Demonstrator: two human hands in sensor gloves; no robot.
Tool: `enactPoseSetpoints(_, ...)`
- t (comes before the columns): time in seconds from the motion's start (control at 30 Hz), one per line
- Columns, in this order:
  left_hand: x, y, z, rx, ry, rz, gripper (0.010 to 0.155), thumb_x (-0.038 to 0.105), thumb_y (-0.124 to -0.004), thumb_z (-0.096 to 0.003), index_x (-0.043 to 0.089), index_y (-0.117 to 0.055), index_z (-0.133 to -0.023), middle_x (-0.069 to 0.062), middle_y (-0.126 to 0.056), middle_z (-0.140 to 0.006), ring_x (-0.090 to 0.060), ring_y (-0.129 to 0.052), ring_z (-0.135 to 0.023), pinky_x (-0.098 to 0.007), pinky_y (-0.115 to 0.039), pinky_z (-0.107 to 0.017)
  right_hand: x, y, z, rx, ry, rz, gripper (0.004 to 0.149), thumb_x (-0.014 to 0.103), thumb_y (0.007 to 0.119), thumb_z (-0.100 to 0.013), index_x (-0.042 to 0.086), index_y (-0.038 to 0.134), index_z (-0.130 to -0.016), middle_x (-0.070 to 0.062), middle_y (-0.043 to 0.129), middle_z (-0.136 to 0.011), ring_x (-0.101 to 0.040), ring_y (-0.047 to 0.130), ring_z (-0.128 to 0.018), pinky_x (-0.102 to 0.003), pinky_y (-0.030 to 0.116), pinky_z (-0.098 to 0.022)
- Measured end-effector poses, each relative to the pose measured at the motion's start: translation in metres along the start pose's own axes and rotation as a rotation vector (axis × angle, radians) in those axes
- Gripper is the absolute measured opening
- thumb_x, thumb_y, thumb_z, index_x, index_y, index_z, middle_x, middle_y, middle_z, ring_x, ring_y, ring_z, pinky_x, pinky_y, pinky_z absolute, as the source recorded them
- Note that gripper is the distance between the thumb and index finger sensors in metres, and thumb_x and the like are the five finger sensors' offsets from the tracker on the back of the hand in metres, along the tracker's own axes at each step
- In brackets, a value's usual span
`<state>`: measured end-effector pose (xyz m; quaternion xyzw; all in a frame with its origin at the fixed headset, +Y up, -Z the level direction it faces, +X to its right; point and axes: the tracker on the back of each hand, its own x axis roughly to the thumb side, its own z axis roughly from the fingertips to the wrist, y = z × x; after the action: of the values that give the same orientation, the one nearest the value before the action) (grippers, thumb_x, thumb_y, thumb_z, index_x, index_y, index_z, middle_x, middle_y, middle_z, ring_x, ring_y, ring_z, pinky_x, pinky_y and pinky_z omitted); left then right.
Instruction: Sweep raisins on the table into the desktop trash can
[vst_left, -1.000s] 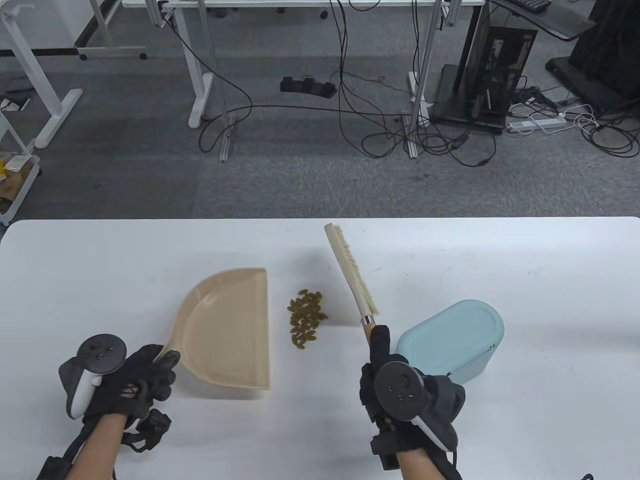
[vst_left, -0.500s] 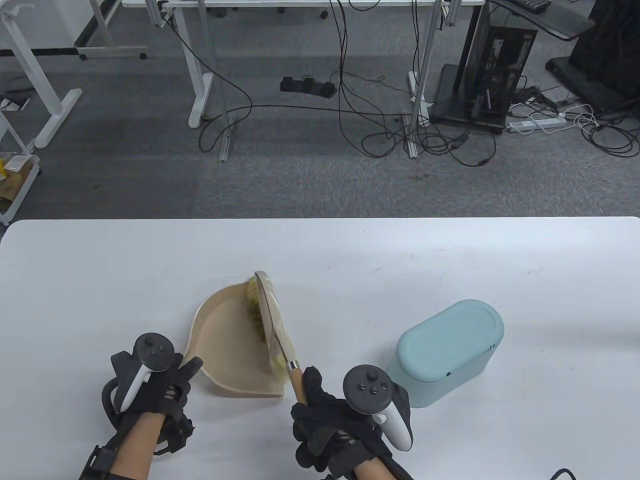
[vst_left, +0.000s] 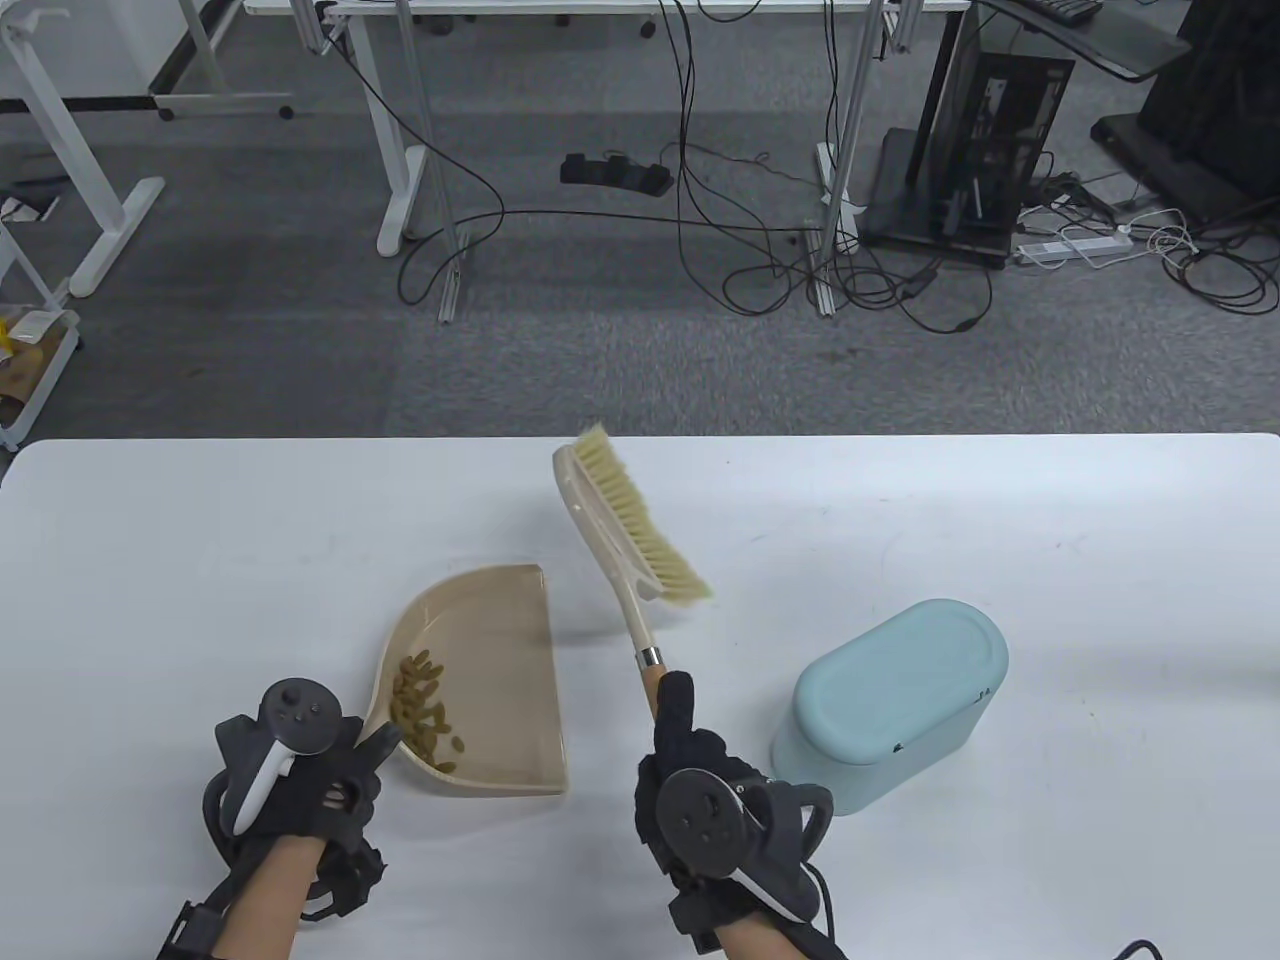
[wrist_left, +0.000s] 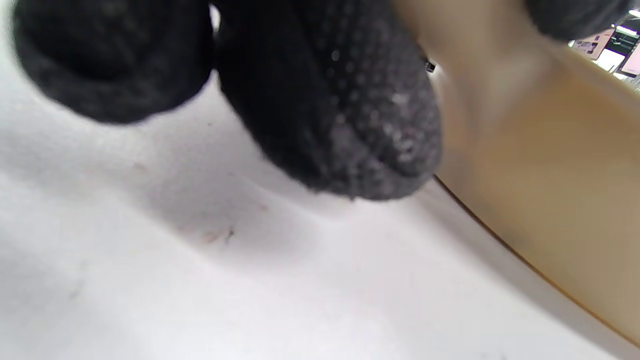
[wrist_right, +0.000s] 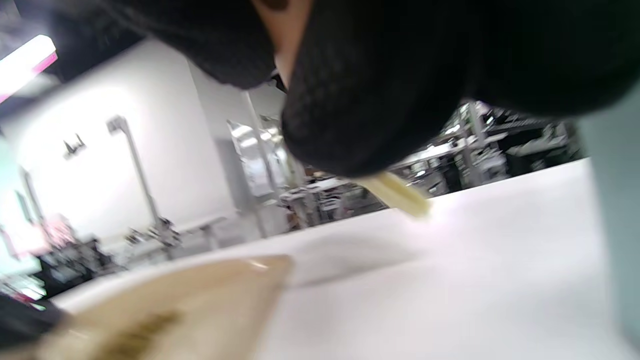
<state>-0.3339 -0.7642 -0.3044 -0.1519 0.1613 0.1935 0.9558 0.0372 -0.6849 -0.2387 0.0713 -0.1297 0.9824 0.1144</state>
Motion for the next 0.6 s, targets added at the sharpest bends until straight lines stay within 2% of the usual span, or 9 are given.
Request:
enactPoseSetpoints(0.13, -0.004, -0.001, -0.002, -0.015, -0.006, 0.027, 0.068, 0.066, -0.061, -0.0465, 0.018, -0.078, -0.091, 0.001, -0.1, -0.055, -0.006, -0.106, -0.022, -0.034, -0.09, -0.023, 0.0, 0.043, -0.011, 0.05, -0.008, 0.284, 0.066, 0.035, 0.074, -0.05, 0.007, 0.055, -0.107, -0.022, 0.091, -0.063, -0.012, 0.096, -0.012, -0.037, 0.087, -0.021)
enactPoseSetpoints(0.23, -0.005, -0.001, -0.002, -0.019, -0.009, 0.037, 0.068, 0.066, -0.061, -0.0466, 0.018, -0.078, -0.091, 0.001, -0.1, -0.055, -0.006, -0.106, -0.022, -0.034, -0.09, -0.023, 0.005, 0.065, -0.017, 0.104, -0.034, 0.408, 0.066, 0.036, 0.076, -0.049, 0.011, 0.057, -0.107, -0.022, 0.09, -0.067, -0.014, 0.097, -0.017, -0.039, 0.086, -0.026)
enactPoseSetpoints(0.3, -0.005, -0.001, -0.002, -0.016, -0.013, 0.037, 0.068, 0.067, -0.061, -0.0467, 0.018, -0.077, -0.091, 0.001, -0.1, -0.055, -0.005, -0.105, -0.022, -0.034, -0.09, -0.024, 0.007, 0.076, -0.02, 0.187, -0.054, 0.397, 0.07, 0.034, 0.079, -0.047, 0.009, 0.055, -0.107, -0.024, 0.089, -0.072, -0.018, 0.1, -0.023, -0.042, 0.087, -0.03)
enactPoseSetpoints(0.37, -0.006, -0.001, -0.002, -0.016, -0.019, 0.044, 0.068, 0.067, -0.061, -0.0468, 0.018, -0.077, -0.092, 0.001, -0.1, -0.056, -0.006, -0.105, -0.022, -0.034, -0.089, -0.024, 0.008, 0.086, -0.021, 0.323, -0.021, 0.285, 0.075, 0.032, 0.083, -0.045, 0.005, 0.051, -0.107, -0.029, 0.086, -0.075, -0.026, 0.103, -0.032, -0.048, 0.085, -0.035)
enactPoseSetpoints(0.4, -0.006, -0.002, -0.002, -0.015, -0.02, 0.045, 0.068, 0.067, -0.061, -0.0467, 0.018, -0.077, -0.092, 0.001, -0.1, -0.055, -0.006, -0.105, -0.022, -0.034, -0.09, -0.024, 0.008, 0.089, -0.021, 0.348, -0.022, 0.263, 0.077, 0.031, 0.084, -0.044, 0.003, 0.049, -0.107, -0.031, 0.085, -0.076, -0.029, 0.103, -0.034, -0.05, 0.084, -0.037)
enactPoseSetpoints(0.47, -0.006, -0.002, -0.002, -0.02, -0.019, 0.043, 0.068, 0.066, -0.061, -0.047, 0.018, -0.077, -0.092, 0.001, -0.1, -0.056, -0.006, -0.105, -0.022, -0.034, -0.09, -0.024, 0.013, 0.095, -0.02, 0.366, -0.054, 0.296, 0.079, 0.032, 0.085, -0.045, 0.002, 0.047, -0.107, -0.032, 0.085, -0.077, -0.029, 0.103, -0.035, -0.051, 0.083, -0.037)
enactPoseSetpoints(0.53, -0.007, -0.002, -0.002, -0.027, -0.019, 0.041, 0.068, 0.066, -0.06, -0.0471, 0.018, -0.076, -0.092, 0.001, -0.1, -0.056, -0.006, -0.105, -0.023, -0.034, -0.09, -0.024, 0.019, 0.103, -0.018, 0.437, -0.114, 0.384, 0.079, 0.035, 0.083, -0.046, 0.0, 0.045, -0.107, -0.033, 0.085, -0.078, -0.029, 0.102, -0.037, -0.051, 0.082, -0.039)
enactPoseSetpoints(0.6, -0.007, -0.002, -0.002, -0.021, -0.021, 0.043, 0.068, 0.066, -0.06, -0.0471, 0.018, -0.076, -0.092, 0.001, -0.1, -0.056, -0.006, -0.105, -0.023, -0.034, -0.09, -0.024, 0.024, 0.108, -0.016, 0.491, -0.168, 0.499, 0.077, 0.037, 0.078, -0.049, 0.0, 0.041, -0.107, -0.032, 0.084, -0.08, -0.026, 0.101, -0.038, -0.05, 0.082, -0.042)
